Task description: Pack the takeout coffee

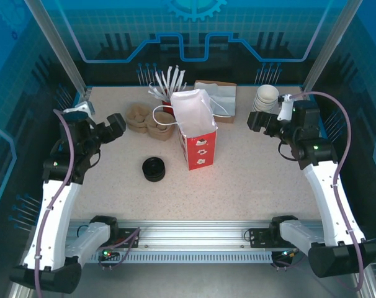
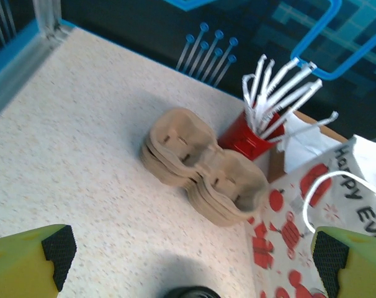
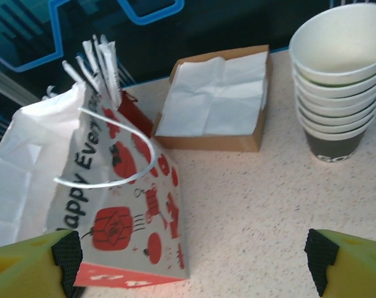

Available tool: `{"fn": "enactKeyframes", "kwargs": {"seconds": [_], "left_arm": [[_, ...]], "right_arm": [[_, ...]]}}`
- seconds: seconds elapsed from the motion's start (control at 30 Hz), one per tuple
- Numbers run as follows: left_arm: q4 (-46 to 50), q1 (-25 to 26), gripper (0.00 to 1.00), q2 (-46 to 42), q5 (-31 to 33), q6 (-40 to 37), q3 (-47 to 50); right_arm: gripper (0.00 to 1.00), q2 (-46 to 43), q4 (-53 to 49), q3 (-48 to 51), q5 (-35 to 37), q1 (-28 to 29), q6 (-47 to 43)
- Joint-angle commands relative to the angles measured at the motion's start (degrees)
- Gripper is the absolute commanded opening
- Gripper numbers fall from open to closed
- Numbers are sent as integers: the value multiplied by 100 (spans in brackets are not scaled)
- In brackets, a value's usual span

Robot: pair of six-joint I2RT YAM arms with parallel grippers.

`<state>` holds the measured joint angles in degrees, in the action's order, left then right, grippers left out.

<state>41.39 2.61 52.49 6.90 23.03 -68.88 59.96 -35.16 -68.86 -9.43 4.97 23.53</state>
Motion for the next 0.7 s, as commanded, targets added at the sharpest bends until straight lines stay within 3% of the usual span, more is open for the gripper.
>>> {"fn": "enactKeyframes", "kwargs": {"seconds": [0.0, 0.47, 0.67], "left_arm": [[608, 122, 99, 161, -714, 366, -320], [467, 1310, 99, 1060, -1788, 620, -915], [424, 1538, 99, 1232, -1835, 661, -886]], "right_arm": [[94, 107, -472, -390, -313, 262, 229], [85, 1381, -827, -1740, 237, 1633, -258], [84, 1971, -1223, -2347, 1461, 1202, -343]]}}
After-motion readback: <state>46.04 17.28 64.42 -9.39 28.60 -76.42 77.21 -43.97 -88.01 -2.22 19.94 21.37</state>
